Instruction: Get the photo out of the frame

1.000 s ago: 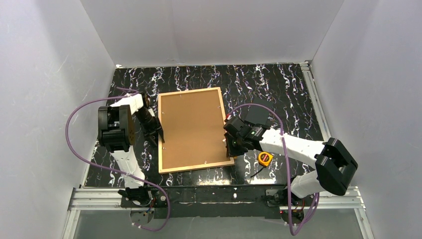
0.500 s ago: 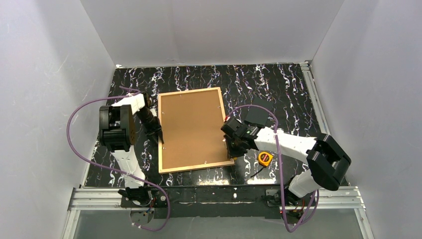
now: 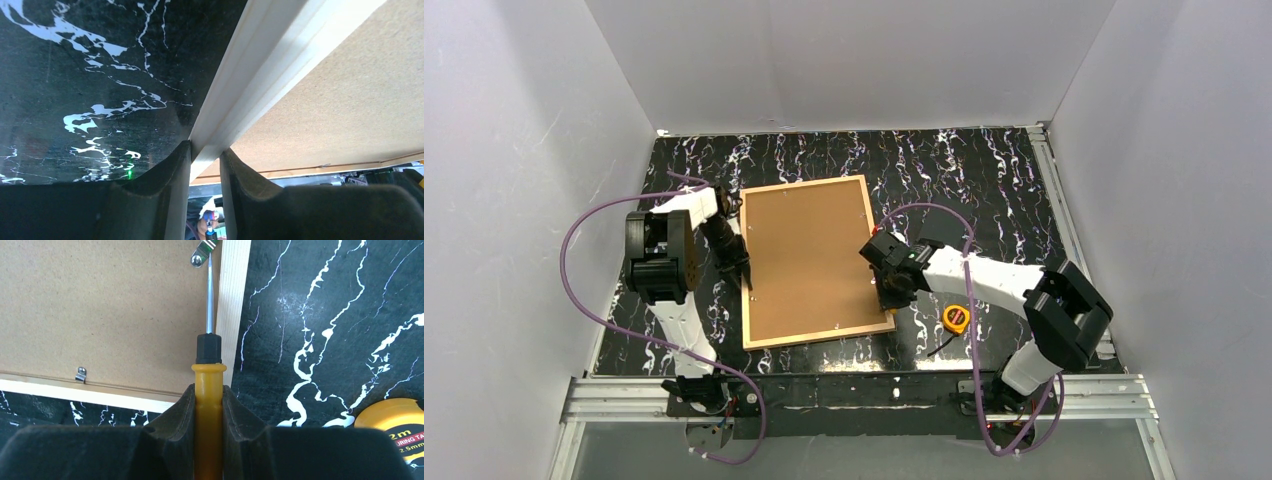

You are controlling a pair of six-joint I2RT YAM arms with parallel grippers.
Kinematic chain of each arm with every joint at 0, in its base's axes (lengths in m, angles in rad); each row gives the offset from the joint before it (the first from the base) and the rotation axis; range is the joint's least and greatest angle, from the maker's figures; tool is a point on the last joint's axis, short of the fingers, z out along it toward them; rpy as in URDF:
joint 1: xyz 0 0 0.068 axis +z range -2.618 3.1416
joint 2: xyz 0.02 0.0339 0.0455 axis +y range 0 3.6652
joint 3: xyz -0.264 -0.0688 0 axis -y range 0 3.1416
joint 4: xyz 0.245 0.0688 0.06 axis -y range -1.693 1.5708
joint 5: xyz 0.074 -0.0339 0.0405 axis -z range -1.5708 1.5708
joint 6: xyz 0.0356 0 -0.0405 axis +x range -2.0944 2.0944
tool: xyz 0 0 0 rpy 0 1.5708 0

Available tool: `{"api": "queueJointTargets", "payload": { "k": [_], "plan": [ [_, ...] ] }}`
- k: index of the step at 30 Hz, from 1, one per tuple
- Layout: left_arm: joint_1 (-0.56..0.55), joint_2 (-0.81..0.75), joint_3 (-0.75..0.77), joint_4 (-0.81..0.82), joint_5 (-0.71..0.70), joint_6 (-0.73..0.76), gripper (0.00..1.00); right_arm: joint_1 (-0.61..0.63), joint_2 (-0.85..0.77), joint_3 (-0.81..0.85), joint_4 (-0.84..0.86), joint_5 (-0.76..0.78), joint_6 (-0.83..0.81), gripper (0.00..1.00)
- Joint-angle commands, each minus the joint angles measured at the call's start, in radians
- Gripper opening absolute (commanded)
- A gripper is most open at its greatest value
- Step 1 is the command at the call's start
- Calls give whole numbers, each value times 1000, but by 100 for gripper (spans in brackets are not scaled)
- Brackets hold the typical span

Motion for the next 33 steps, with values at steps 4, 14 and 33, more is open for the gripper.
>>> {"api": "queueJointTargets", "payload": {
  "k": [4, 14, 33],
  "plan": [
    [1, 25, -1, -148, -51, 7, 0, -12, 68, 80, -7, 27, -42, 1],
    [1, 18, 2, -149, -39, 7, 0, -29, 19, 48, 124, -70, -155, 1],
    [-53, -11, -43, -157, 35, -92, 0, 87, -315, -232, 344, -128, 134, 1]
  ]
}}
